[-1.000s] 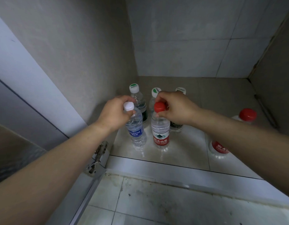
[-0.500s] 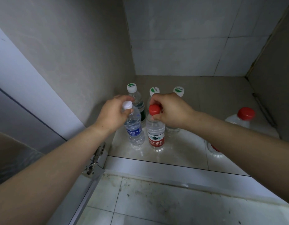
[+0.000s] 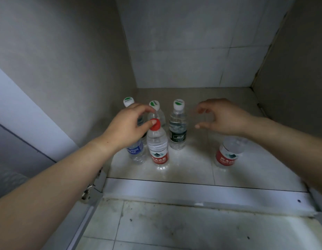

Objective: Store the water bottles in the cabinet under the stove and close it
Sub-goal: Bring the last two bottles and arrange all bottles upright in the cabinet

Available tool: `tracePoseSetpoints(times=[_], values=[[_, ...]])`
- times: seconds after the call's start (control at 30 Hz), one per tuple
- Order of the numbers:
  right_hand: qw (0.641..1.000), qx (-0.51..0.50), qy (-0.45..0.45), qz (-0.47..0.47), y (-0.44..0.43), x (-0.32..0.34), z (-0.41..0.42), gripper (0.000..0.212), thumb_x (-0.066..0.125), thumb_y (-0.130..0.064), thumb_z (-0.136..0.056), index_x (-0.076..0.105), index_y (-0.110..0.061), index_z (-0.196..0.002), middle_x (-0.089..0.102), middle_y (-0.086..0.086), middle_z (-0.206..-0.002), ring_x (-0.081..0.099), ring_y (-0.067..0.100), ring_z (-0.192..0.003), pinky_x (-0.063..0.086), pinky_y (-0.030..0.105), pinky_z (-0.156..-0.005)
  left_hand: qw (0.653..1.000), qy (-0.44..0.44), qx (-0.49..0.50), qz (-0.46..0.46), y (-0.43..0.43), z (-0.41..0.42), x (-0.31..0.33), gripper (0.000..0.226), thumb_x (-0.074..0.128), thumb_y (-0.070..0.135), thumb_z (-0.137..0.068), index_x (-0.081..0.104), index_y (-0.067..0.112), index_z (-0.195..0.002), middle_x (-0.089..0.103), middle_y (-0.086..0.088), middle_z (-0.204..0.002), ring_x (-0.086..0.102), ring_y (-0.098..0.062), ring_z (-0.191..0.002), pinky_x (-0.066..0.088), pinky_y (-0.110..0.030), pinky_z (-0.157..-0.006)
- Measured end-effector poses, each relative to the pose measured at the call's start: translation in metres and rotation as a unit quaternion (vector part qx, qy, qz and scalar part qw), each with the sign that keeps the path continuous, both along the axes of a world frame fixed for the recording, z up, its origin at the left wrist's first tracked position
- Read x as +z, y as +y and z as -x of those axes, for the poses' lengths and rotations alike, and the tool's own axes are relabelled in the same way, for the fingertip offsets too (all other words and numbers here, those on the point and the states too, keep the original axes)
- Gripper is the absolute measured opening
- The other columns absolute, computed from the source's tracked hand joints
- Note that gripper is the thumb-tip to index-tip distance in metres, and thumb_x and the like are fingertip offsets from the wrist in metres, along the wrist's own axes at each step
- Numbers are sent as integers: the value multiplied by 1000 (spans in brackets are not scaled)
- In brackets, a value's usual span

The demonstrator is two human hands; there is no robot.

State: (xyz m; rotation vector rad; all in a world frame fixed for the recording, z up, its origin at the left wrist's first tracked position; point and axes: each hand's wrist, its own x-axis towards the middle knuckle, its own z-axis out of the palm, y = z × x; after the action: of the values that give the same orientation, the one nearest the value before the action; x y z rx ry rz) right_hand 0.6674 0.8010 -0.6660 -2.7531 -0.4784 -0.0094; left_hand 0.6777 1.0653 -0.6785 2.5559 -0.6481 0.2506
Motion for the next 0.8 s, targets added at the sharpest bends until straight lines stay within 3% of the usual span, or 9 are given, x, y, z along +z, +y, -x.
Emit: tracePoseSetpoints(times=[0.1,0.2,0.33,0.47,0.8], values=[[992,-41,69,94,-43,-3,7,52,73,-36,-76,57,-15,-120,59,10,-119,55,25,-107,42,28,-87,999,25,-16,-30,-18,0,-8,33,64,30,-84,60,16,-114,61,-2,-104,57,-20,-97,45,-31,-83],[980,-73,124,140,-67,-11,18,50,76,-32,-72,56,-19,-116,60,8,-113,55,25,-101,44,28,-82,998,35,-11,-54,-27,-2,-16,30,65,20,-84,61,15,-113,63,-5,-106,58,-22,-97,43,-31,-81],[989,-83,86,88,-73,-16,23,42,79,-21,-67,59,-14,-103,65,7,-101,56,22,-88,45,29,-73,998,38,0,-56,-27,-5,-21,27,66,19,-83,63,15,-110,66,-6,-105,59,-23,-95,44,-31,-80],[994,-71,62,51,-60,-16,22,46,82,-25,-65,58,-13,-102,64,6,-99,57,24,-90,44,30,-72,999,34,14,-40,-24,-3,-22,29,69,21,-81,63,15,-108,66,-4,-105,59,-21,-94,37,-24,-77],[998,-27,49,-25,-6,-15,5,45,81,-30,-66,54,-13,-97,59,4,-91,54,23,-85,42,29,-70,997,68,13,-35,-19,0,-21,42,71,21,-80,58,12,-118,63,-9,-113,57,-25,-102,41,-27,-86]])
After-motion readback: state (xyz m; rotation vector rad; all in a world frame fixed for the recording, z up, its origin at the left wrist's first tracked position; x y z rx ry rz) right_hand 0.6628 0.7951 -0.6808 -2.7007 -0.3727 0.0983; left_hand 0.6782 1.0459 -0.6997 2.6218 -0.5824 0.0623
